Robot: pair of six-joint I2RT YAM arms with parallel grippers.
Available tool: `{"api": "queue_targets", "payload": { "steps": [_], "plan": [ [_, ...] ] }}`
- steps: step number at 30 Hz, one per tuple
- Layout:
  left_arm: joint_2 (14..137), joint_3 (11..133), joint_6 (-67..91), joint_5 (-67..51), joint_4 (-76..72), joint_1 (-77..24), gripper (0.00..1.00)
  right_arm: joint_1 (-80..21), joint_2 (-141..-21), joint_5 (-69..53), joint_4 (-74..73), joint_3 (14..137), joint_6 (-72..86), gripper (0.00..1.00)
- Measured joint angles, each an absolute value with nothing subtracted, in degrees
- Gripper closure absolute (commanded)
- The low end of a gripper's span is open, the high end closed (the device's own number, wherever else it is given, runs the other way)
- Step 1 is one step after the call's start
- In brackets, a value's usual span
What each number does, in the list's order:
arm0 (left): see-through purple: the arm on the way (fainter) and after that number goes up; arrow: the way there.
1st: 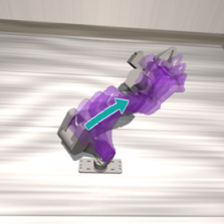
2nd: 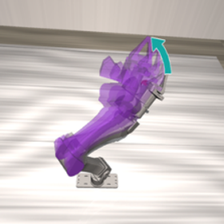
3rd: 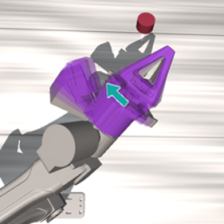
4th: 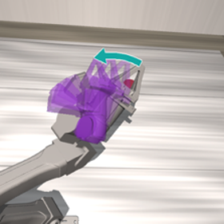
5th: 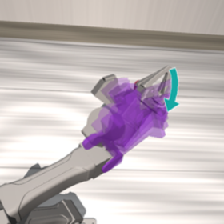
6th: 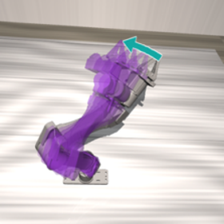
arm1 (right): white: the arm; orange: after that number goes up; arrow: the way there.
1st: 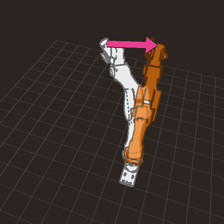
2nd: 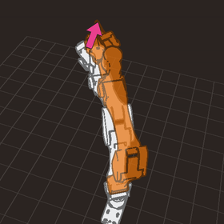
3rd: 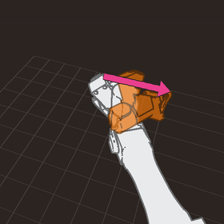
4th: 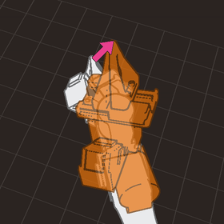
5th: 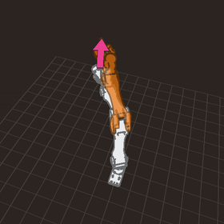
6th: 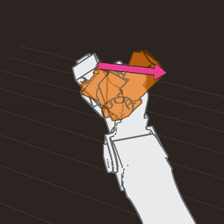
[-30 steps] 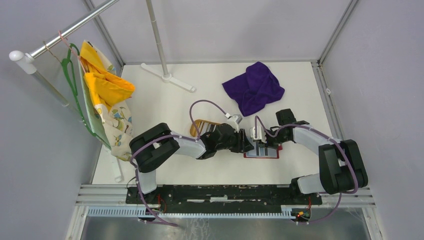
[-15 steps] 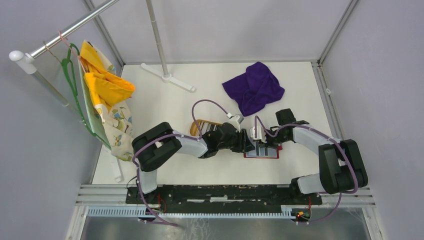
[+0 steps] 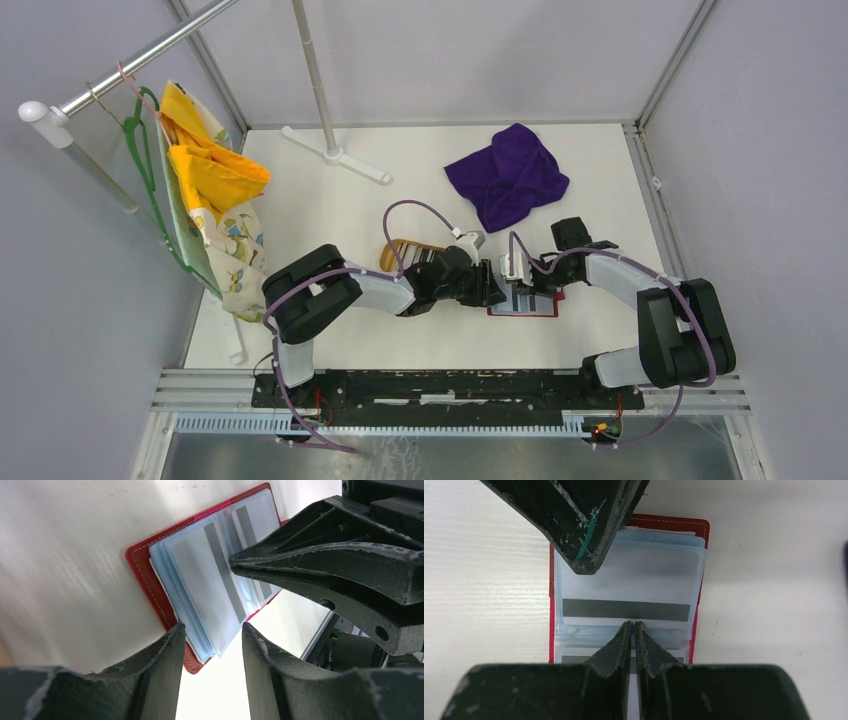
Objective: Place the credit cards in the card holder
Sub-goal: Turn over the card slot in the card holder.
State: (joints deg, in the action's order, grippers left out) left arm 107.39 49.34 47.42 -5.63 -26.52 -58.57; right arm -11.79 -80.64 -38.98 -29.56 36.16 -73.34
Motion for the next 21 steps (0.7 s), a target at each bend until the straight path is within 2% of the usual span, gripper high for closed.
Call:
{"api": "queue_targets", "payload": {
  "steps": [21],
  "plan": [
    [107.11, 49.69, 47.42, -5.93, -26.04, -58.85, 0.48, -11.86, -80.66, -38.96, -29.58, 36.18, -73.34, 0.88]
  ]
}}
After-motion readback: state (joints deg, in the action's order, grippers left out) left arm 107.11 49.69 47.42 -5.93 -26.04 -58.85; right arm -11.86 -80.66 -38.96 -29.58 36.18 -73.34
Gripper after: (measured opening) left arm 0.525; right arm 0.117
